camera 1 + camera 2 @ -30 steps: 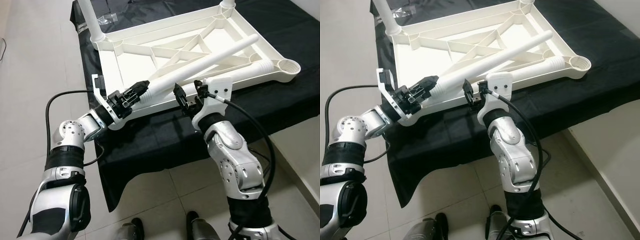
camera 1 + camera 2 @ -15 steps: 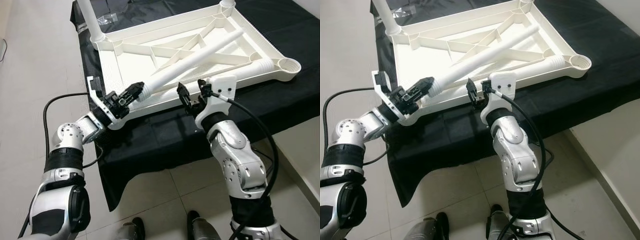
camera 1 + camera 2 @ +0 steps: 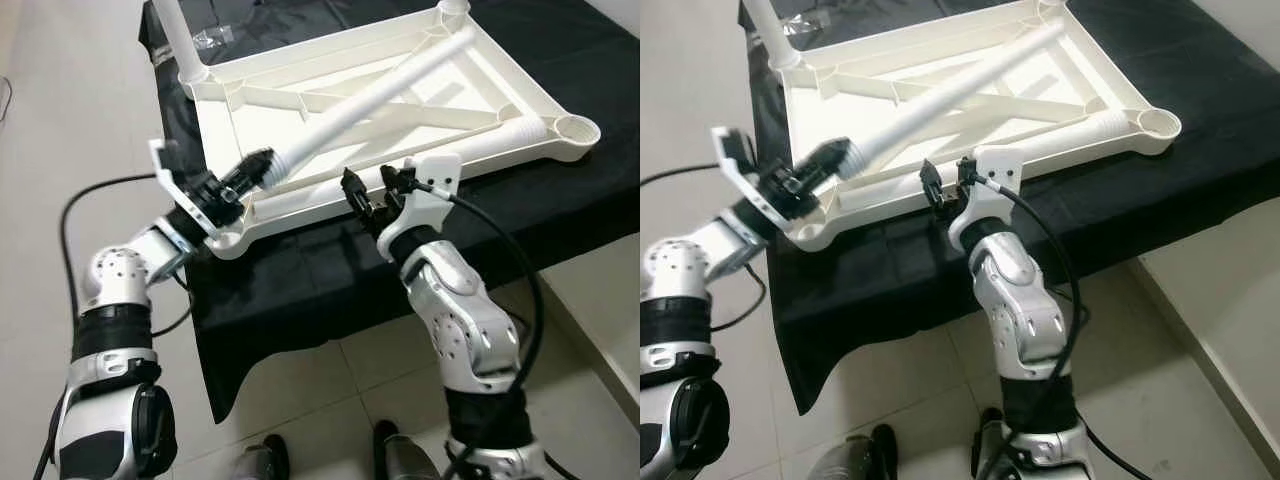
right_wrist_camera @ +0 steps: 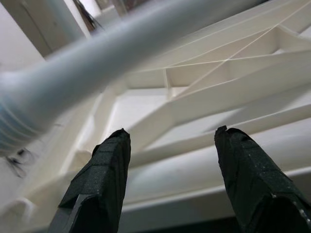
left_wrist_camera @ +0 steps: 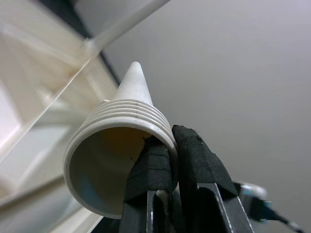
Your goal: Building children table
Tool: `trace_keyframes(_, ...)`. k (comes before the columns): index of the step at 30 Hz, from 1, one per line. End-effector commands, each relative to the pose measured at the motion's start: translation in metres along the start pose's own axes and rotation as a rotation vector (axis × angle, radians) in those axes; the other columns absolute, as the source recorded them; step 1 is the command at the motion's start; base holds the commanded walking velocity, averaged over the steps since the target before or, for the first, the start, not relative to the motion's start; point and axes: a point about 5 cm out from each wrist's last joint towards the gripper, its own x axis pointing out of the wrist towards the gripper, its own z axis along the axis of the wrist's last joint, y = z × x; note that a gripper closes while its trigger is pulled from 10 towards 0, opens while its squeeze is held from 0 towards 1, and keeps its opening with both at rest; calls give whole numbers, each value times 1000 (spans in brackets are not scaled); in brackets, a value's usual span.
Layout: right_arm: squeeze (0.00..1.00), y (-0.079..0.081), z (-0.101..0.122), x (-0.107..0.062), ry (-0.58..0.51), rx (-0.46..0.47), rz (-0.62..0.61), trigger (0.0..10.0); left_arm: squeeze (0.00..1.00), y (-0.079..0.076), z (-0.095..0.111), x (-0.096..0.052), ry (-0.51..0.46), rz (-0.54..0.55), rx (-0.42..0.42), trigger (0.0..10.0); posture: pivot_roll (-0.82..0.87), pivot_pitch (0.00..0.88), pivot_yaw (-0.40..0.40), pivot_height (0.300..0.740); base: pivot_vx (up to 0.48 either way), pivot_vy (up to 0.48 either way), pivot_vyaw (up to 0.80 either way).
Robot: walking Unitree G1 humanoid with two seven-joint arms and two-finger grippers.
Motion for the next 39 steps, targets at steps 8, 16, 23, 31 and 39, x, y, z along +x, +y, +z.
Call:
trace_keyframes(8,1000,5,-9,15,34,379,66,10000,0,-37,20,-14,-70,-63,130,4667,-16,202,59,740,0,0,0)
trace_keyframes(16,0,3,-17,18,84,831,178,10000,0,-63,17,-29,-108,-67,176,10000,-5,164,35,740,0,0,0)
trace_keyframes(23,0,10,5,17,-3,1091,403,10000,0,-73,5,-44,-124,-19,181,10000,-4,154,32,740,0,0,0)
trace_keyframes(31,0,13,22,14,-30,1173,557,10000,0,-75,-17,-56,-121,40,124,10000,-10,166,25,740,0,0,0)
trace_keyframes(39,0,20,18,18,41,1189,573,10000,0,-82,-41,-59,-113,49,42,10000,-6,174,18,740,0,0,0)
